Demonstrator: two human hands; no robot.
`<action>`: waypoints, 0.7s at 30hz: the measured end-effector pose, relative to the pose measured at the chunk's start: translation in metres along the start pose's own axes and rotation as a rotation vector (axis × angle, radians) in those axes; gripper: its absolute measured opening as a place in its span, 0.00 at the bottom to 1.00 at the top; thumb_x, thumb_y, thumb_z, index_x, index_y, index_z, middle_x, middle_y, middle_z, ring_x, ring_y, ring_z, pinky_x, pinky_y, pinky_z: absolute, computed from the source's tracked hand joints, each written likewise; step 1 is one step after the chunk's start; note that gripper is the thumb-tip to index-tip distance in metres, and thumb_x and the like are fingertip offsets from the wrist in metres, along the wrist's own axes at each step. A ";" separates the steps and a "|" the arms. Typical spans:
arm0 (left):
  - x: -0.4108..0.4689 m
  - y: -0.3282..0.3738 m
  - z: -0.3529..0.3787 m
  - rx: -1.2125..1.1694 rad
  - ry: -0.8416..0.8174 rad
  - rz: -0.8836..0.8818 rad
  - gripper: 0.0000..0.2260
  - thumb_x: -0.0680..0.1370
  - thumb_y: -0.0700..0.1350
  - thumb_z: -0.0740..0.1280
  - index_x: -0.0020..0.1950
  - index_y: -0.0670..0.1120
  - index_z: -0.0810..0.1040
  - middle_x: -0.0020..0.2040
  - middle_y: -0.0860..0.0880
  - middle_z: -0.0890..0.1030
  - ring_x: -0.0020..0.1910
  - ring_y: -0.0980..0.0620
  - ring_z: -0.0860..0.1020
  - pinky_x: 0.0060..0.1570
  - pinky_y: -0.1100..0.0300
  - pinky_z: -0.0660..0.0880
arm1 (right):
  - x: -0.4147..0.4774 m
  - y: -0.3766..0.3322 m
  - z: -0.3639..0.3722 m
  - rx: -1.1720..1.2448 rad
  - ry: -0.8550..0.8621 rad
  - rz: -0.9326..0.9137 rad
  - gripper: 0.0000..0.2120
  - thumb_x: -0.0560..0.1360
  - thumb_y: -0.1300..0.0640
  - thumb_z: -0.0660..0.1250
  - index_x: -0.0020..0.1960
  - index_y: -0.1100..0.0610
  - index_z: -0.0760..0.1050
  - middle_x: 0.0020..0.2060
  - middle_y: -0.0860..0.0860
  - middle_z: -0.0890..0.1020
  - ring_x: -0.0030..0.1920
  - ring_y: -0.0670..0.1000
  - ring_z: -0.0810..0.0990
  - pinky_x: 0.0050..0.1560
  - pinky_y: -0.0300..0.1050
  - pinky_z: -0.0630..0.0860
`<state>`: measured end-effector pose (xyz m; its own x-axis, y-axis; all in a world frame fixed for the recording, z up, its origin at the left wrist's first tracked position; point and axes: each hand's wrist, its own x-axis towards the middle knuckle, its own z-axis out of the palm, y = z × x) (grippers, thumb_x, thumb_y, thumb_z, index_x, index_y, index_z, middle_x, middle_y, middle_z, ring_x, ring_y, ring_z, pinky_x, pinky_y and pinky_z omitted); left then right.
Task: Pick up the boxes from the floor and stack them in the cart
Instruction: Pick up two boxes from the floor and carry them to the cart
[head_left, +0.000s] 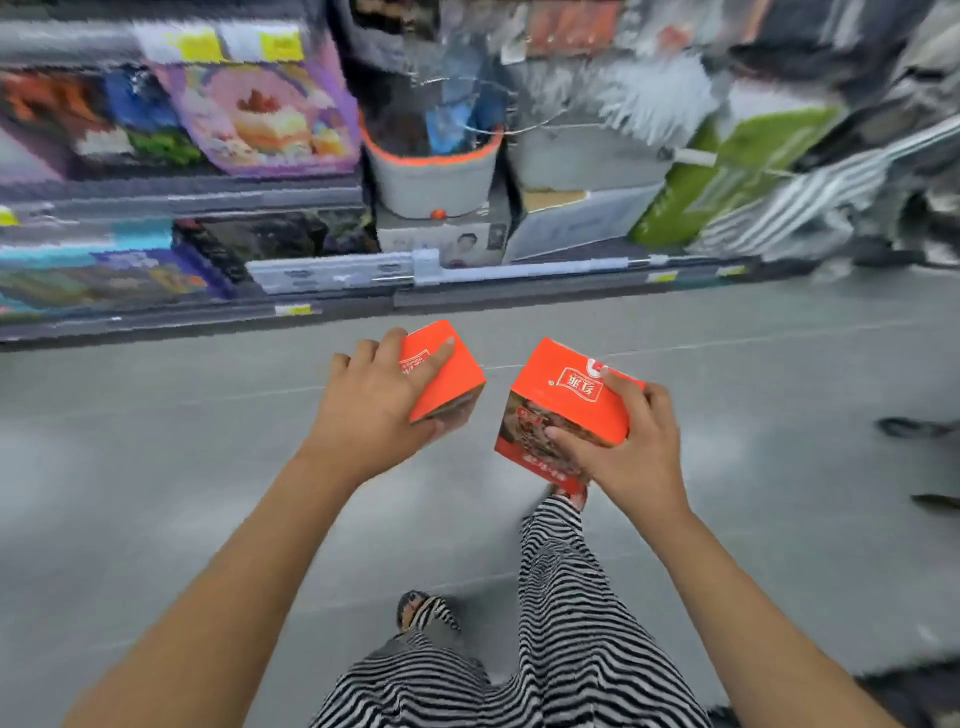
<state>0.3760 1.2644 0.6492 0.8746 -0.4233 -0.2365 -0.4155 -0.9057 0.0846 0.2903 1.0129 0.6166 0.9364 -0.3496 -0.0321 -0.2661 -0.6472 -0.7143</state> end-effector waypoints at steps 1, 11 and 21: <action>0.025 0.023 -0.006 0.006 0.013 0.045 0.39 0.70 0.61 0.70 0.77 0.59 0.54 0.71 0.40 0.65 0.62 0.37 0.68 0.57 0.45 0.67 | 0.008 0.015 -0.019 0.010 0.047 0.033 0.38 0.58 0.45 0.81 0.66 0.46 0.73 0.56 0.48 0.68 0.55 0.45 0.72 0.57 0.38 0.70; 0.232 0.297 -0.044 0.090 0.040 0.440 0.40 0.71 0.62 0.69 0.77 0.60 0.52 0.73 0.40 0.62 0.66 0.37 0.66 0.62 0.45 0.65 | 0.086 0.189 -0.222 0.053 0.380 0.297 0.38 0.58 0.46 0.82 0.65 0.48 0.74 0.55 0.48 0.68 0.54 0.45 0.71 0.58 0.39 0.70; 0.348 0.557 -0.083 0.169 0.028 0.852 0.41 0.68 0.62 0.72 0.77 0.59 0.57 0.69 0.40 0.68 0.62 0.37 0.70 0.57 0.45 0.69 | 0.107 0.317 -0.380 0.089 0.710 0.529 0.37 0.58 0.45 0.81 0.64 0.45 0.74 0.54 0.46 0.69 0.51 0.41 0.68 0.55 0.33 0.65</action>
<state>0.4701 0.6107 0.6942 0.2532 -0.9581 -0.1341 -0.9613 -0.2647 0.0763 0.2189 0.5129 0.6523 0.3248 -0.9446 0.0464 -0.5770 -0.2368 -0.7817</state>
